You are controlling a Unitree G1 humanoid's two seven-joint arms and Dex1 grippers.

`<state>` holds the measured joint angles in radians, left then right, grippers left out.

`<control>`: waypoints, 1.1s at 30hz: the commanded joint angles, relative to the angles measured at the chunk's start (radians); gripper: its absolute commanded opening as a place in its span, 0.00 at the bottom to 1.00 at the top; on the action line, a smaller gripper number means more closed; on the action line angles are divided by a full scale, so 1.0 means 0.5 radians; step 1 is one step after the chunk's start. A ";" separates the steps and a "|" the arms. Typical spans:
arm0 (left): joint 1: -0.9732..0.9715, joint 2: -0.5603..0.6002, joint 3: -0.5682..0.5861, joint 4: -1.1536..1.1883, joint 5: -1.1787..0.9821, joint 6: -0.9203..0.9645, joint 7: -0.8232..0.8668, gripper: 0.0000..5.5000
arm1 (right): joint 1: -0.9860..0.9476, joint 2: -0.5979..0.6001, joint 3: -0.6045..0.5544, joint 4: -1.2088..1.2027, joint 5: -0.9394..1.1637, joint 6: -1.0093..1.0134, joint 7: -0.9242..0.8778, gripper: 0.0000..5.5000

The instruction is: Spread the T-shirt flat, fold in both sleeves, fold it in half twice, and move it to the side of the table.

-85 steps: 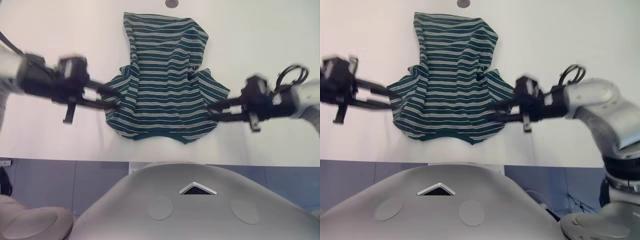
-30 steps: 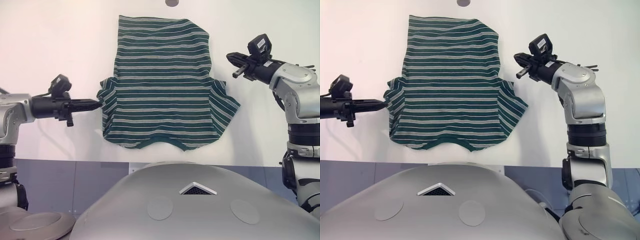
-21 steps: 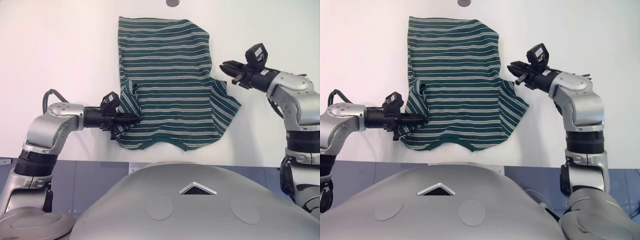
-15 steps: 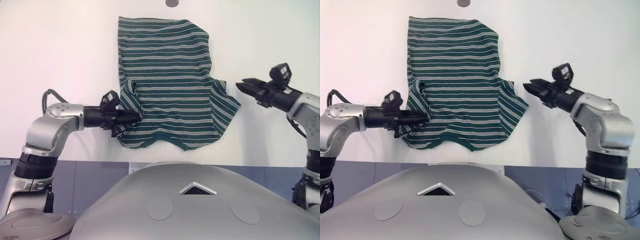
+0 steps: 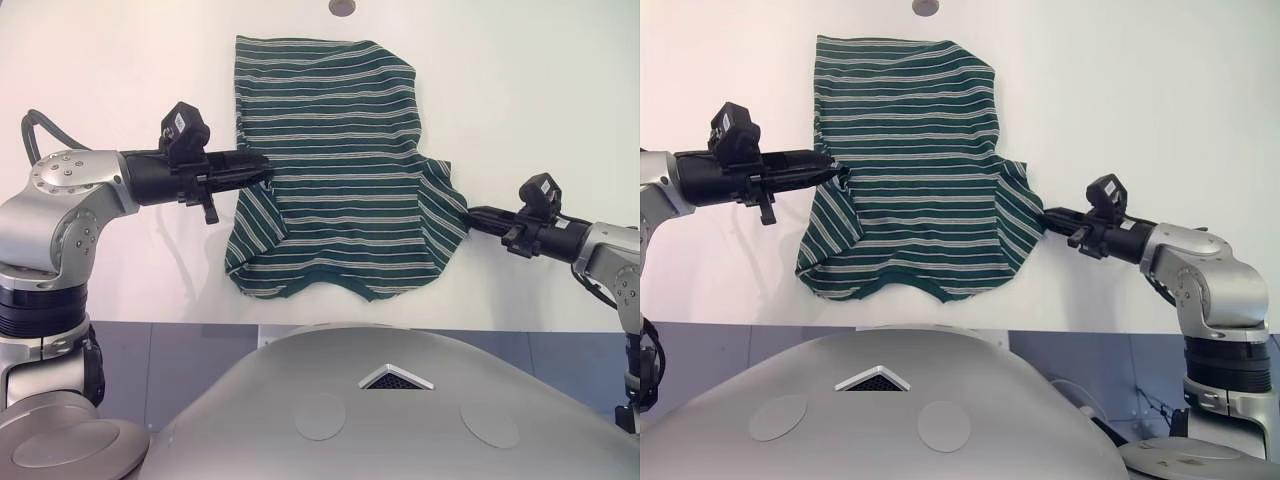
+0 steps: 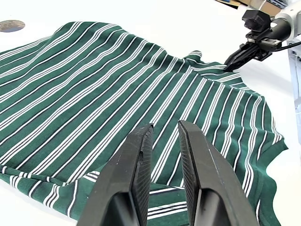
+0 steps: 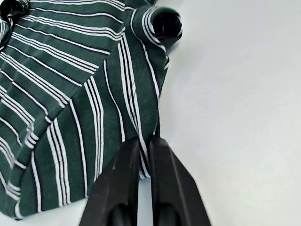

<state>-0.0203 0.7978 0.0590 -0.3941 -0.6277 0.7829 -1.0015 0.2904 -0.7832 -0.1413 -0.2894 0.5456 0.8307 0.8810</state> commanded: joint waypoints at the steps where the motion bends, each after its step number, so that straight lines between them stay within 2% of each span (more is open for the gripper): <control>1: 0.006 -0.001 -0.013 -0.001 -0.006 0.020 0.035 0.17 | -0.007 -0.065 -0.004 -0.071 0.010 0.051 -0.005 0.01; 4: 0.001 -0.013 -0.020 0.008 -0.009 0.020 0.047 0.17 | -0.176 -0.012 -0.082 -0.239 0.211 0.189 -0.038 0.01; 6: -0.001 -0.022 -0.034 0.016 0.000 0.013 0.053 0.17 | -0.319 0.021 -0.034 -0.389 0.358 0.280 -0.041 0.01; 8: -0.030 -0.032 -0.061 0.024 0.016 0.004 0.063 0.17 | -0.439 0.071 0.136 -0.445 0.383 0.309 -0.051 0.01; 12: -0.171 -0.043 -0.105 0.028 0.034 -0.022 0.081 0.17 | -0.672 0.316 0.827 -0.181 -0.074 0.154 -0.255 0.01; 13: -0.179 -0.042 -0.135 0.052 0.108 -0.082 0.108 0.17 | -0.703 0.363 0.939 -0.142 -0.165 0.122 -0.301 0.01; 16: -0.134 -0.022 -0.314 0.179 0.454 -0.359 0.196 0.17 | -0.710 0.399 1.022 -0.154 -0.232 0.095 -0.320 0.10; 17: -0.124 -0.019 -0.363 0.223 0.571 -0.462 0.235 0.21 | -0.697 0.373 1.014 -0.174 -0.265 0.042 -0.319 0.13; 18: -0.163 0.021 -0.444 0.298 0.845 -0.706 0.349 0.24 | -0.644 0.273 0.969 -0.239 -0.380 -0.146 -0.324 0.17; 19: -0.158 0.124 -0.487 0.319 1.037 -0.984 0.318 0.27 | -0.574 0.135 0.879 -0.331 -0.462 -0.332 -0.275 0.20; 21: -0.042 0.404 -0.423 0.294 1.095 -1.333 0.008 0.34 | -0.363 -0.196 0.618 -0.502 -0.537 -0.683 -0.038 0.27; 24: 0.127 0.758 -0.301 0.420 0.961 -1.510 -0.463 0.43 | 0.015 -0.495 0.422 -0.562 -0.639 -1.183 0.261 0.37; 26: 0.271 0.970 -0.280 0.489 0.875 -1.454 -0.769 0.43 | 0.181 -0.508 0.434 -0.492 -0.809 -1.583 0.266 0.37; 28: 0.340 0.978 -0.316 0.471 0.841 -1.432 -0.862 0.43 | 0.209 -0.413 0.522 -0.373 -0.941 -1.815 0.197 0.37; 33: 0.373 0.669 -0.382 0.256 0.814 -1.422 -0.669 0.43 | 0.093 -0.233 0.739 0.094 -1.540 -2.579 -0.134 0.37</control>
<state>0.1647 1.1666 -0.1258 -0.2393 -0.2249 0.0753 -1.3758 0.3644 -0.9187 0.2093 -0.3165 -0.1328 -0.3744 0.8651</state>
